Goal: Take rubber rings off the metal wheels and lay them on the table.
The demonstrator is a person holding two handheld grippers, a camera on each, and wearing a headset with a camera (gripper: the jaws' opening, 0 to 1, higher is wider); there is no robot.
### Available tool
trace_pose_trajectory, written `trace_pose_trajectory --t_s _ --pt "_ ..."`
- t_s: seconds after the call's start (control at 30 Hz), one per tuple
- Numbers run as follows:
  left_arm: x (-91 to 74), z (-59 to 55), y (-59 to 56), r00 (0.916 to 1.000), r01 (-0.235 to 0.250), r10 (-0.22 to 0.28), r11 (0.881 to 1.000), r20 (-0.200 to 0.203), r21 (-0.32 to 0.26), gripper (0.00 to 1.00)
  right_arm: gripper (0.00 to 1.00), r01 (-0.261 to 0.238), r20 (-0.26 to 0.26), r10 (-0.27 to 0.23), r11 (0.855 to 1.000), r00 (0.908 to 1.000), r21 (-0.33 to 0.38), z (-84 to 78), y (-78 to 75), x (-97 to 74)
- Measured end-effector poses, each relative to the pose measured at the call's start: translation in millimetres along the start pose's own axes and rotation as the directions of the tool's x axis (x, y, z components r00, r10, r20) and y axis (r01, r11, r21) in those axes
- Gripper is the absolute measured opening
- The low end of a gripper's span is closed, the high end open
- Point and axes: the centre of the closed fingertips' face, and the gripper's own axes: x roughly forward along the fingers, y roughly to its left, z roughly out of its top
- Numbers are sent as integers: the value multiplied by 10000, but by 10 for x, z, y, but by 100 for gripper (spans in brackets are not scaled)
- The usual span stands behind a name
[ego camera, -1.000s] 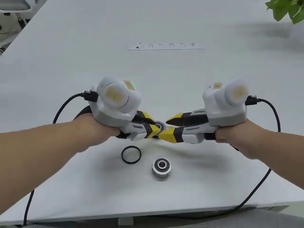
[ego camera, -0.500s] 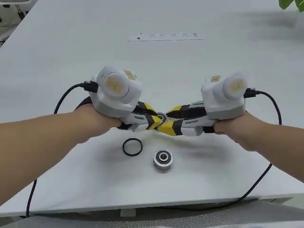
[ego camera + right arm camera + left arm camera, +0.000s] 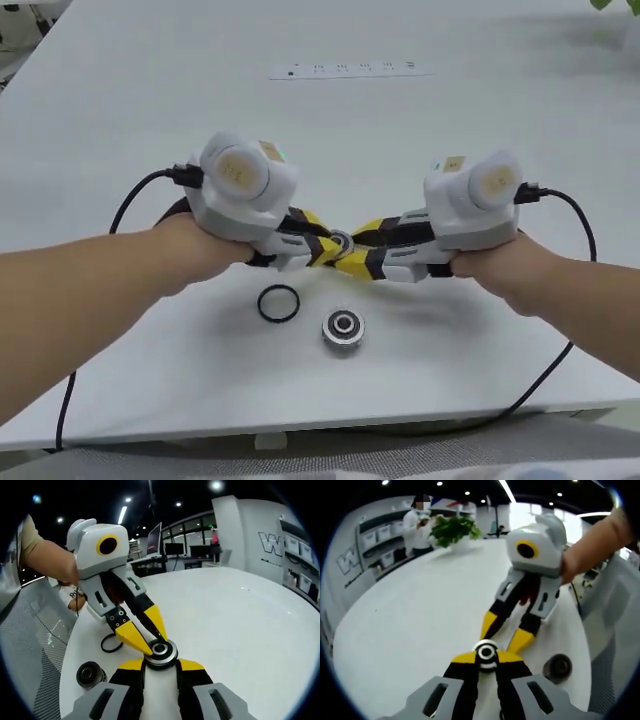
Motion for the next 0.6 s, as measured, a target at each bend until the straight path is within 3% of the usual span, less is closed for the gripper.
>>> trace_pose_trajectory --t_s 0.6 --pt "3 -7 -5 9999 -128 128 9999 -66 -12 12 13 29 -77 -28 10000 10000 2 -39 -3 -65"
